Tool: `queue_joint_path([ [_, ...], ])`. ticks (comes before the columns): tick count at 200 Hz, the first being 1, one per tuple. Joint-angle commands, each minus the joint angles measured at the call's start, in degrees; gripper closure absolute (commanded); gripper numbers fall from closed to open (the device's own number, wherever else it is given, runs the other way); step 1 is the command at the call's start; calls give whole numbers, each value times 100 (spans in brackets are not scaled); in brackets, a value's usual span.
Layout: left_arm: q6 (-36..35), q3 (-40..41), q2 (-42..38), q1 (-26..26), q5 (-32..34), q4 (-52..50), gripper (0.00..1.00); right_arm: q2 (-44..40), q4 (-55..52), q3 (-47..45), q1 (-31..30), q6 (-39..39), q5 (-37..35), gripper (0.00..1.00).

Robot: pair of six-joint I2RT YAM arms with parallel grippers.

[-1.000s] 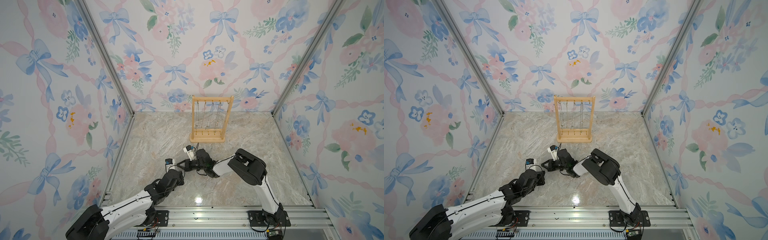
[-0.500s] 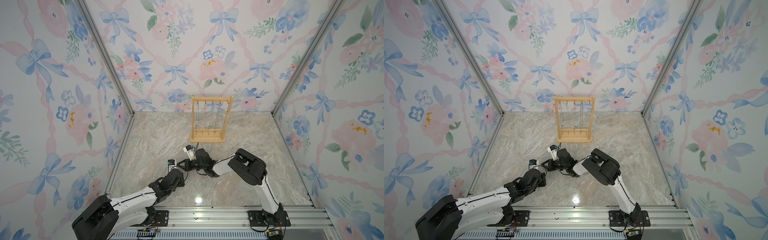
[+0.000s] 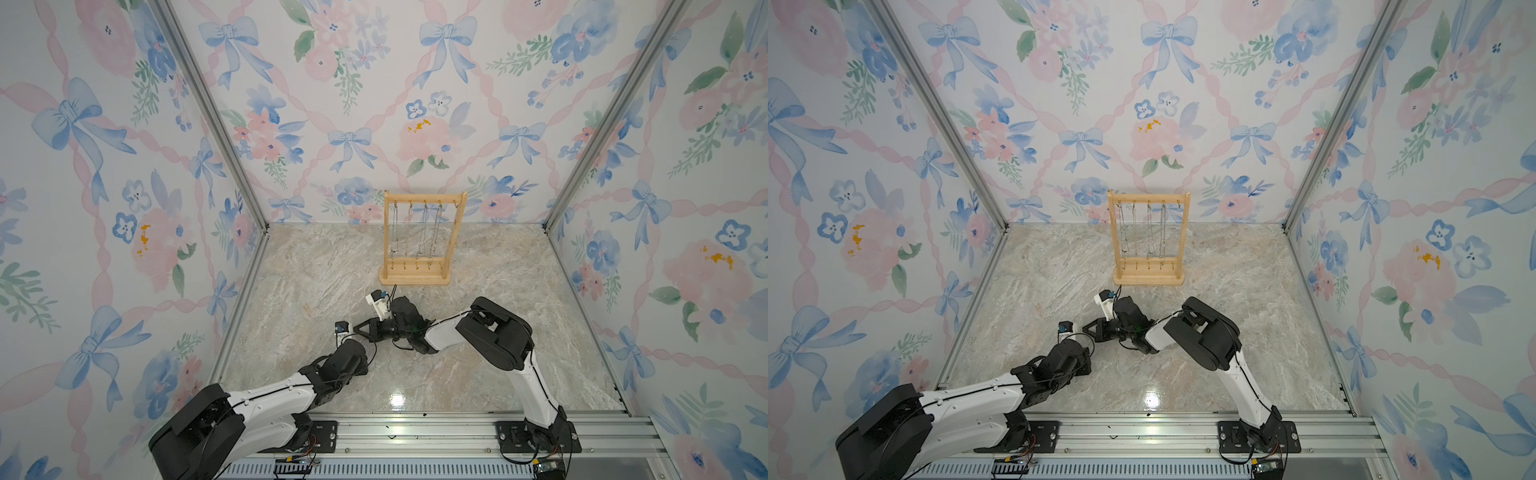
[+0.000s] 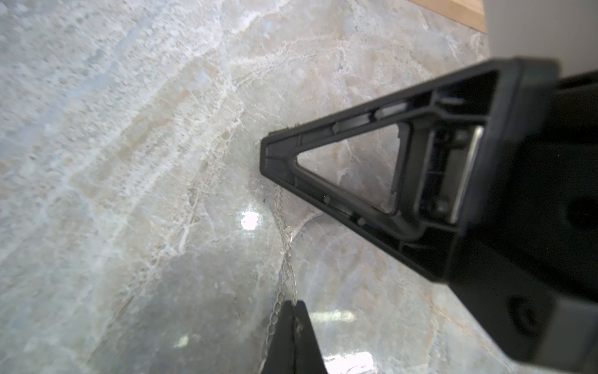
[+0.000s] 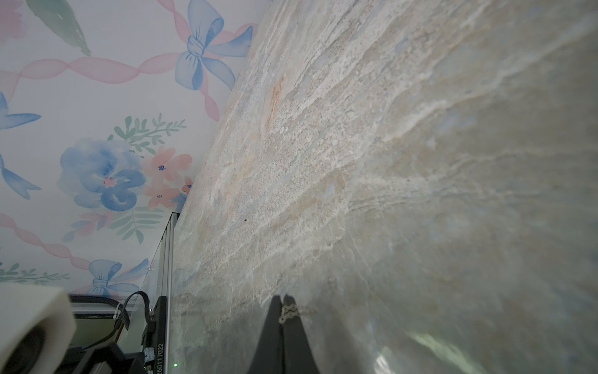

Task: Take the necklace off the jewelry display stand
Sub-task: Place the necklace at the center of the board.

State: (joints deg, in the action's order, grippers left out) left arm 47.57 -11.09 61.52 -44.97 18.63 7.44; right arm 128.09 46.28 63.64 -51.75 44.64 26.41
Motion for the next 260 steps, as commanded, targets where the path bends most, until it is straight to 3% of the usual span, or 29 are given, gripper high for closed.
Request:
queue_joint_path([
  [1,-120,33,24,-29,32,-293,100,94,-497,2,46,-173,-180,97],
  [54,22,169,-391,-47,97,-644,100,41,-750,85,44,-276,-258,97],
  [151,313,186,-413,-271,269,-918,100,-39,-1245,267,43,-605,-444,97],
  [260,490,236,-522,-407,264,-1129,100,-65,-1674,395,38,-686,-802,85],
])
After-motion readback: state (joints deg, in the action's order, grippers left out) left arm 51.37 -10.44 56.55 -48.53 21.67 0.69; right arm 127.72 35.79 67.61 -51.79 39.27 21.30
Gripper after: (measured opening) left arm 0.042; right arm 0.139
